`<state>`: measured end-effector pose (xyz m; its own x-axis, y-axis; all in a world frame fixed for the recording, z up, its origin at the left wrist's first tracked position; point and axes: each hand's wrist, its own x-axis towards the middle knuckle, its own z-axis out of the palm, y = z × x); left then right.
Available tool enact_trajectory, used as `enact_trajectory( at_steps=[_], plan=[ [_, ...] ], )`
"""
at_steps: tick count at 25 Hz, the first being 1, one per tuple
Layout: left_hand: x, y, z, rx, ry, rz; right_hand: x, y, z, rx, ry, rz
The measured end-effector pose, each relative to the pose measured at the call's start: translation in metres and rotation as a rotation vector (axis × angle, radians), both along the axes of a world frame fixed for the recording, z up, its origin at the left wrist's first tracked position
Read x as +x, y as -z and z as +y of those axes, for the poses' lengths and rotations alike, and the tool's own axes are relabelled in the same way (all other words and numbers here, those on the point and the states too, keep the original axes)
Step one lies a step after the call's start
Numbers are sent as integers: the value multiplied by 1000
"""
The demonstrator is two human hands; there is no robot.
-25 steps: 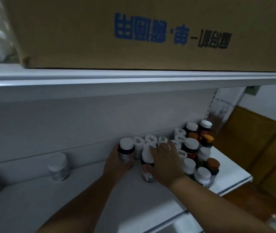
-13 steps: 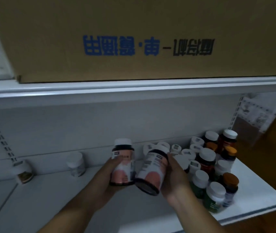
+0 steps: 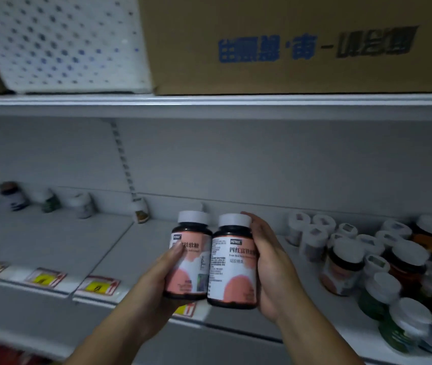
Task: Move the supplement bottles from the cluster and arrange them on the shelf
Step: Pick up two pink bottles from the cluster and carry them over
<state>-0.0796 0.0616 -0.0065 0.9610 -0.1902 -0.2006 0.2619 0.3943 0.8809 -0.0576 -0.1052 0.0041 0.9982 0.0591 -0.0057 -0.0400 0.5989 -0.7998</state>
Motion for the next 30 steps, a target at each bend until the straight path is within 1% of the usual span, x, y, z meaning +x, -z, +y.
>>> enact_trajectory(
  at_steps=[5,10,16,20,25,28,30],
  plan=[
    [-28,2,82,-25,-131,-45,-8,3,86,-39,-201,57],
    [-58,0,193,-28,-200,-79,-21,-2,203,-88,-341,-16],
    [-105,3,363,-35,-382,-59,-44,-3,388,-136,-450,-46],
    [-118,4,460,-39,-507,-71,-45,-6,494,-171,-530,-50],
    [-103,14,580,-26,-575,-80,-13,4,618,-199,-597,-38],
    [-66,20,657,28,-526,-99,27,12,697,-161,-604,-13],
    [-39,19,707,66,-555,-97,57,9,750,-140,-641,-34]
  ],
)
